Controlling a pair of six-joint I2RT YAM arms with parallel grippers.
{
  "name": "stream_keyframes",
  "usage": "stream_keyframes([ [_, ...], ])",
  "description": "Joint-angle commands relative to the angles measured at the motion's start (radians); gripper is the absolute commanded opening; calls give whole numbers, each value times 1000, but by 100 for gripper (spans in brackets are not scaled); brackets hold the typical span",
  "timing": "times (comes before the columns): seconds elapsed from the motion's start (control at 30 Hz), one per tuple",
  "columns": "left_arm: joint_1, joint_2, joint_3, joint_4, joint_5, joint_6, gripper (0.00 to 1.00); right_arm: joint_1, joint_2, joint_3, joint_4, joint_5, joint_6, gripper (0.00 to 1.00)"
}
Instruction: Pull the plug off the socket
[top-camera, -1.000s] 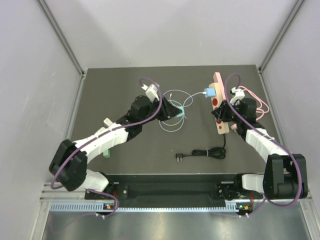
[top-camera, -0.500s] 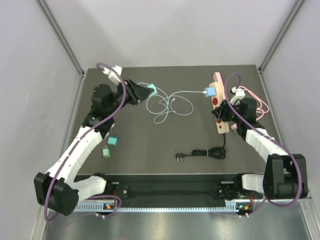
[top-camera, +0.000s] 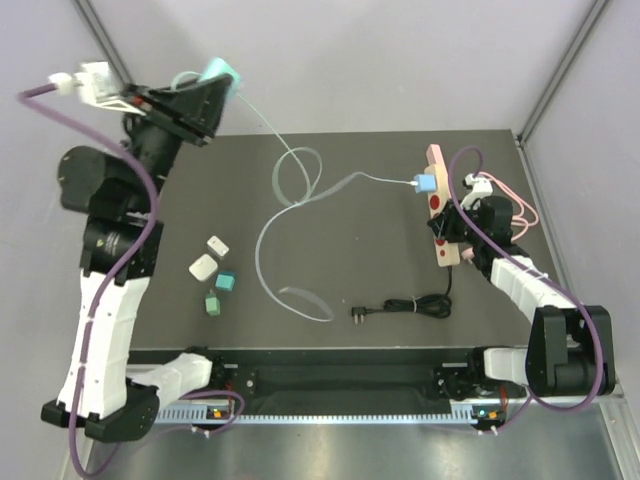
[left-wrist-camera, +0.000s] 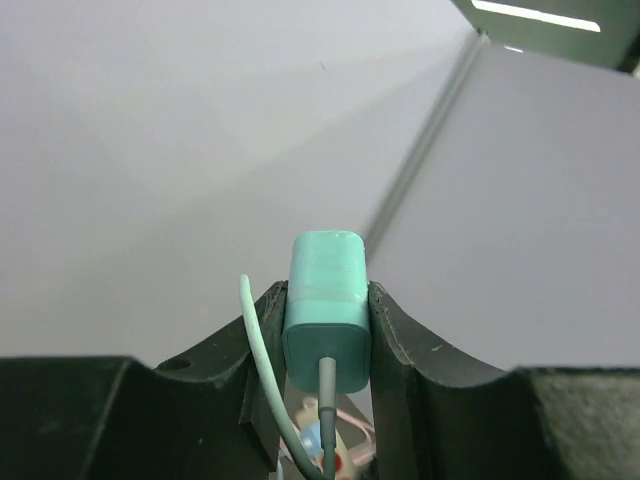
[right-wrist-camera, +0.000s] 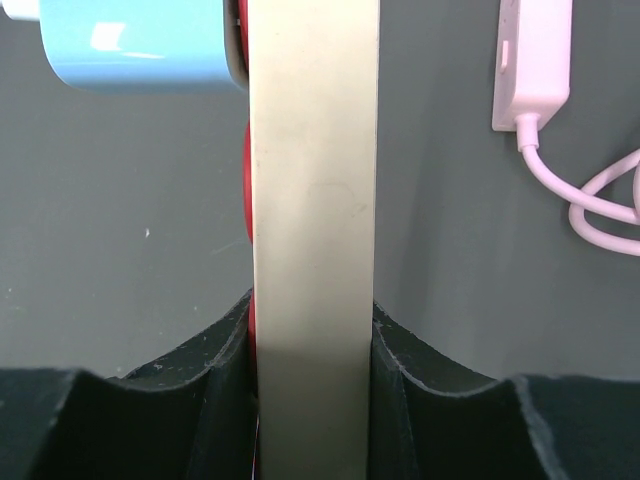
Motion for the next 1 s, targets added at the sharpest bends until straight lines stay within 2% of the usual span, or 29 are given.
stream_keyframes([
  [0.0,6,-47,109,-44,-223,130,0,-12,5,36,92,23,-10,0],
  [0.07,6,-68,145,-55,-330,178,0,-12,6,38,91,27,-13,0],
  [0.2,6,-93,174,-55,-421,228,0,-12,14,39,89,29,-13,0],
  [0.53,6,-79,200,-75,-472,268,0,-12,23,41,85,44,-19,0],
  [0.67,6,-58,203,-90,-410,219,0,-12,35,44,86,35,-19,0],
  [0.83,6,-50,107,-121,-455,261,0,-15,29,42,86,10,-19,0],
  [0.97,6,-50,-11,-100,-635,407,0,-15,34,44,86,-7,-16,0],
])
